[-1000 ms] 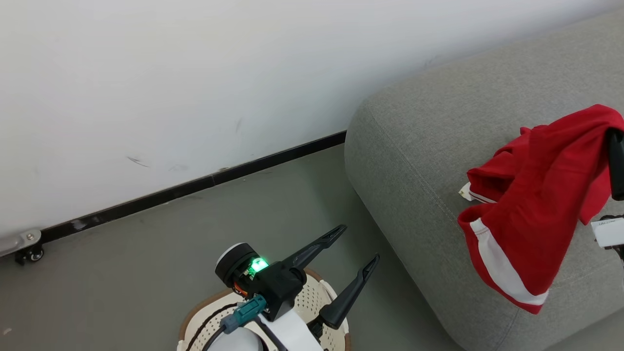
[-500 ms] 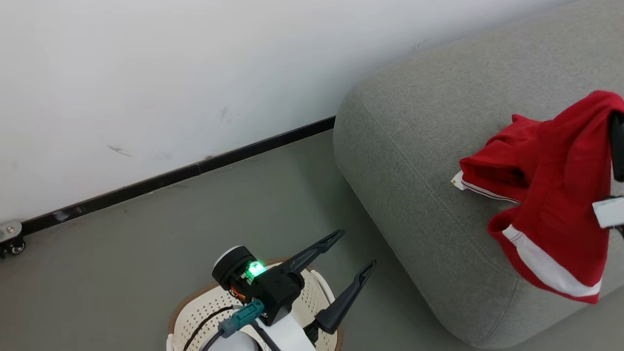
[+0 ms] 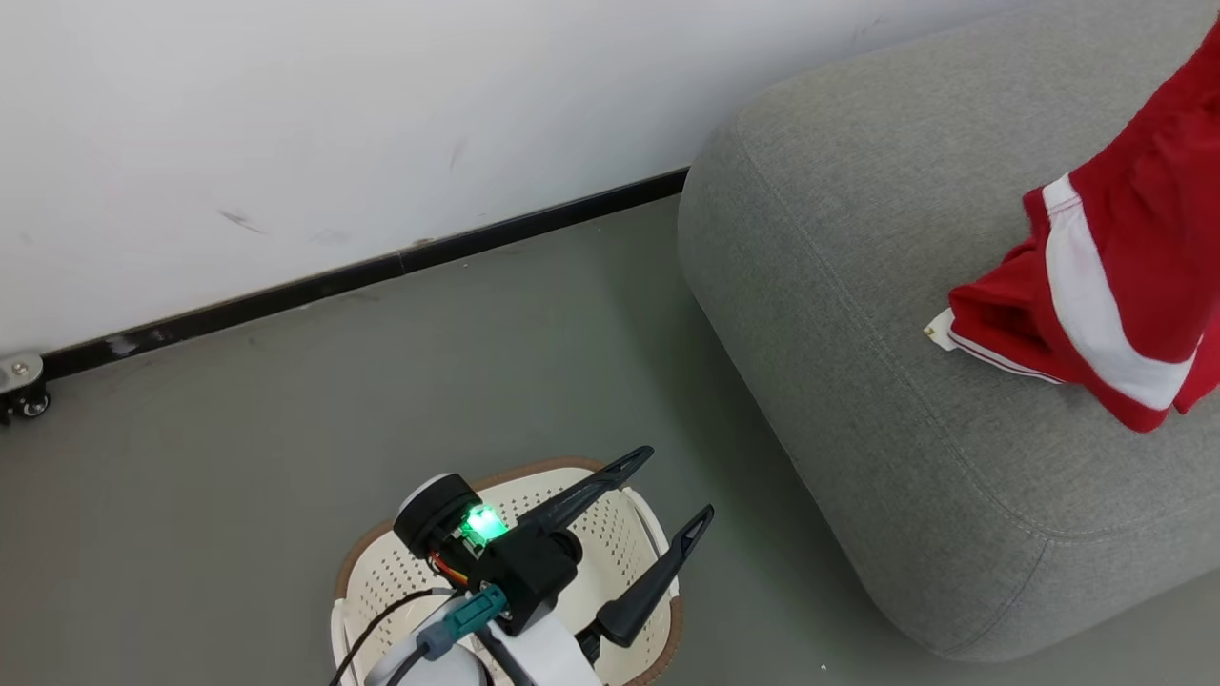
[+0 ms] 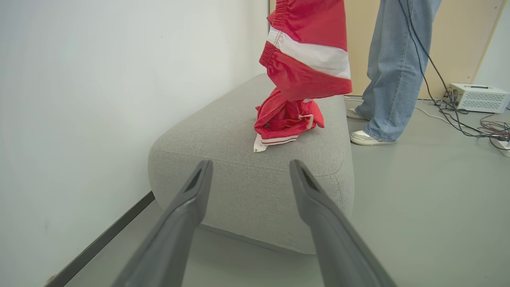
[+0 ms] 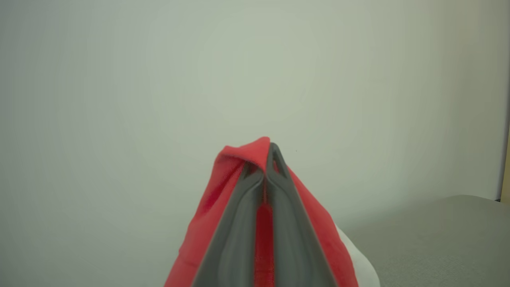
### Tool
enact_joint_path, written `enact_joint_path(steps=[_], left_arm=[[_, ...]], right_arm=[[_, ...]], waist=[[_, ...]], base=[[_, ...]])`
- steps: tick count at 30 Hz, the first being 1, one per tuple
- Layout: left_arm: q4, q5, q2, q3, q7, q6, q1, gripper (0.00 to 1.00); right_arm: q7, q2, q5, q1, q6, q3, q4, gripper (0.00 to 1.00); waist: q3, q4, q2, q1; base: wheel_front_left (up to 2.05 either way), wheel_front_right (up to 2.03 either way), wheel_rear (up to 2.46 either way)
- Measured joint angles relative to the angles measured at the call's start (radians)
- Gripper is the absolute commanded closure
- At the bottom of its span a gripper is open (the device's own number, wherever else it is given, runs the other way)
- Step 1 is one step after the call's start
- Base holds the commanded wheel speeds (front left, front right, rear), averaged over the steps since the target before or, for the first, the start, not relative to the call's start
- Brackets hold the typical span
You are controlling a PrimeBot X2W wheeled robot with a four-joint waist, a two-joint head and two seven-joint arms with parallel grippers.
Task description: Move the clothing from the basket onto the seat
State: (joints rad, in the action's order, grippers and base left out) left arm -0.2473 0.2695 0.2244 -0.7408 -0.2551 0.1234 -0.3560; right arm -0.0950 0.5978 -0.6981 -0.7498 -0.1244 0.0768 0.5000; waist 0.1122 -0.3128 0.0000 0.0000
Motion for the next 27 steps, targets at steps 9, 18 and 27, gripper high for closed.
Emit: enact_joint_path(steps=[9,18,27], left_arm=[[0.018,-0.004,0.016,0.025,0.001,-0.005,-0.044,0.0],[0.032,-0.021,0.021,0.029,0.01,-0.006,-0.081,0.0],[0.035,-0.032,0.023,0.027,0.014,-0.006,-0.121,0.0]], right_arm=[[0.042,0.072,0.091,-0.182,0.0,-0.081,0.096,1.0],[0.042,0.091,0.132,-0.241,0.0,-0.142,0.21,1.0],[0.019,0.007,0.141,-0.146,0.0,-0.17,0.336,1.0]], waist=[[0.063,0.036,0.0,0.0],[0.123,0.07,0.0,0.0],[0.177,0.095,0.0,0.0]], base=[[0.0,0.0,0.0],[0.0,0.0,0.0],[0.0,0.0,0.0]])
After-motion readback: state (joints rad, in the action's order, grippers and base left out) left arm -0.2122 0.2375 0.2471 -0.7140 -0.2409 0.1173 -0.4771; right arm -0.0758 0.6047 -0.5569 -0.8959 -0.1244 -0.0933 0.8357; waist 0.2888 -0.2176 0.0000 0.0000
